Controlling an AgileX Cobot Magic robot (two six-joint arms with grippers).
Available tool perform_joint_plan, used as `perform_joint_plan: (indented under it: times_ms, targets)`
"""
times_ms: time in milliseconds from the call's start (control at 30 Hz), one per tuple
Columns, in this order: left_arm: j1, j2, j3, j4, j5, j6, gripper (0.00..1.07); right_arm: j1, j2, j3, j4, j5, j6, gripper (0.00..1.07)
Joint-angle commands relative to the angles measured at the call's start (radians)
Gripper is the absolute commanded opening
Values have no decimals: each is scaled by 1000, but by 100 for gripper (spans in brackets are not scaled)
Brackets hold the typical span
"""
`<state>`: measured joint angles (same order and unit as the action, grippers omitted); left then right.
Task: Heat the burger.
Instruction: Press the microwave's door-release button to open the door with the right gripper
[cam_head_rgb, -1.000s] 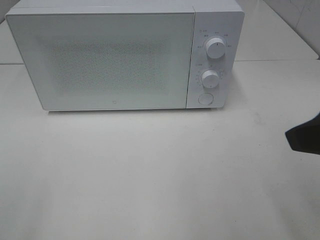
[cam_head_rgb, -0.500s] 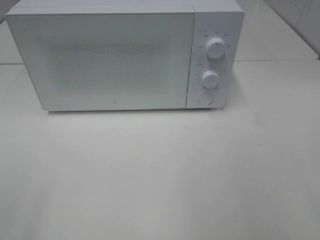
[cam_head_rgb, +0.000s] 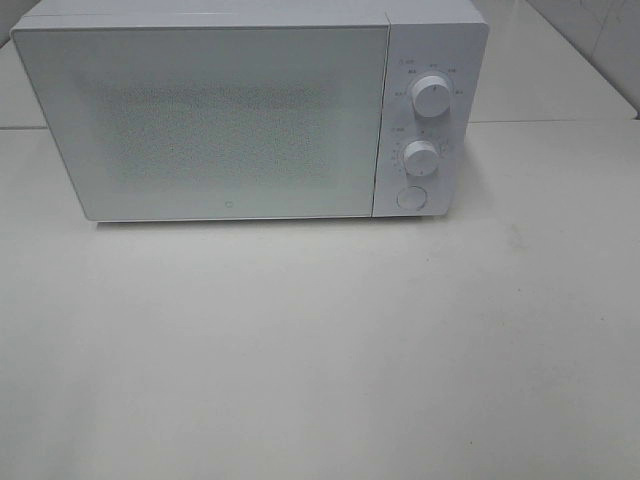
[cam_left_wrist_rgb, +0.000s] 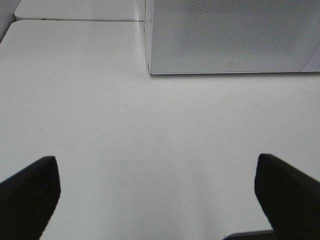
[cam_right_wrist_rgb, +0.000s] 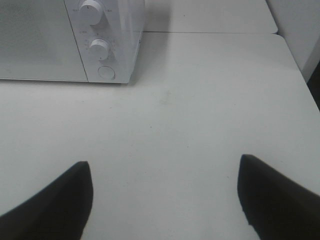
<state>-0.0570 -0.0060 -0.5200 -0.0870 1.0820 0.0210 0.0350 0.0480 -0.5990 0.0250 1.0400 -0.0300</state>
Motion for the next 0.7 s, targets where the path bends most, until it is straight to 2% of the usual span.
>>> perform_joint_plan:
  times_ms: [33, 300, 700]
  targets:
    - [3, -15, 2, -3, -11, 1, 98, -21, -45, 27, -7, -5, -14, 79]
    - [3, -15, 2, -3, -11, 1, 98, -46, -79, 101, -5, -49, -6, 76]
    - [3, -15, 2, -3, -11, 1, 98, -46, -79, 100, -6, -48, -2, 76]
